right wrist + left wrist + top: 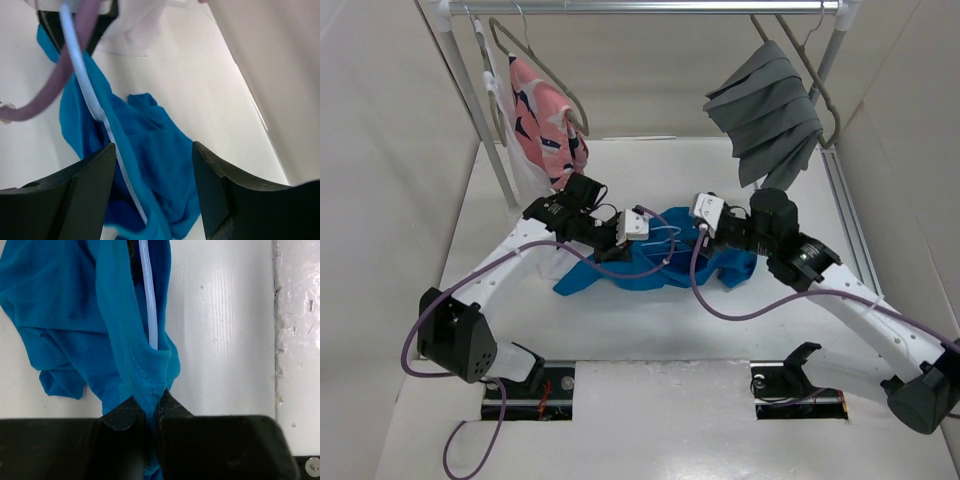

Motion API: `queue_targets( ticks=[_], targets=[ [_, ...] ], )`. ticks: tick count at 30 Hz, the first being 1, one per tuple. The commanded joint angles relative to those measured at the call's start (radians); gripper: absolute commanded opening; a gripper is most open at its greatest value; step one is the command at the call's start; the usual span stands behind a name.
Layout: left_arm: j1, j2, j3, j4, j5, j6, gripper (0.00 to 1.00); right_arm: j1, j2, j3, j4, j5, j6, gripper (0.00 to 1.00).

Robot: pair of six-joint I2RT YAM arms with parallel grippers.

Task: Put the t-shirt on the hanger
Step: Place tshirt on hanger

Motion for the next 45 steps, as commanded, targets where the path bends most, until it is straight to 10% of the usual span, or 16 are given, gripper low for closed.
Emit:
queue_targets(
  ticks=[1, 9, 14, 19, 24, 28, 31, 45],
  targets=[
    [-0.004, -0.006, 0.075, -0.023, 0.089, -0.006, 0.0, 0.009, 0.095, 0.063, -0.099, -0.171, -0.137, 0.67],
    [-0.004, -0.006, 0.085, -0.033, 0.126, 0.019, 0.0, -0.024, 0.205, 0.108, -0.159, -0.326, -0.266, 0.56],
    [0.022, -0.006, 0.074, -0.042, 0.126, 0.028, 0.0, -0.099, 0.214, 0.099, -0.124, -0.363, -0.214, 0.0],
    [0.142, -0.006, 0.065, -0.042, 0.138, 0.045, 0.01, -0.243, 0.119, 0.067, -0.183, -0.438, -0.205, 0.0],
    [0.197, 0.037, 0.089, -0.053, 0.109, 0.07, 0.25, -0.301, 0.108, 0.138, -0.347, -0.447, -0.248, 0.0],
    [0.197, 0.048, 0.109, 0.021, 0.121, -0.005, 0.57, -0.301, 0.154, 0.287, -0.472, -0.415, -0.248, 0.0],
    [0.188, 0.048, 0.14, 0.021, 0.121, -0.006, 1.0, -0.272, 0.201, 0.457, -0.591, -0.357, -0.248, 0.0],
    [0.197, -0.037, 0.042, 0.105, 0.003, -0.068, 1.0, -0.262, 0.467, 1.215, -1.047, -0.219, -0.28, 0.0]
  ],
)
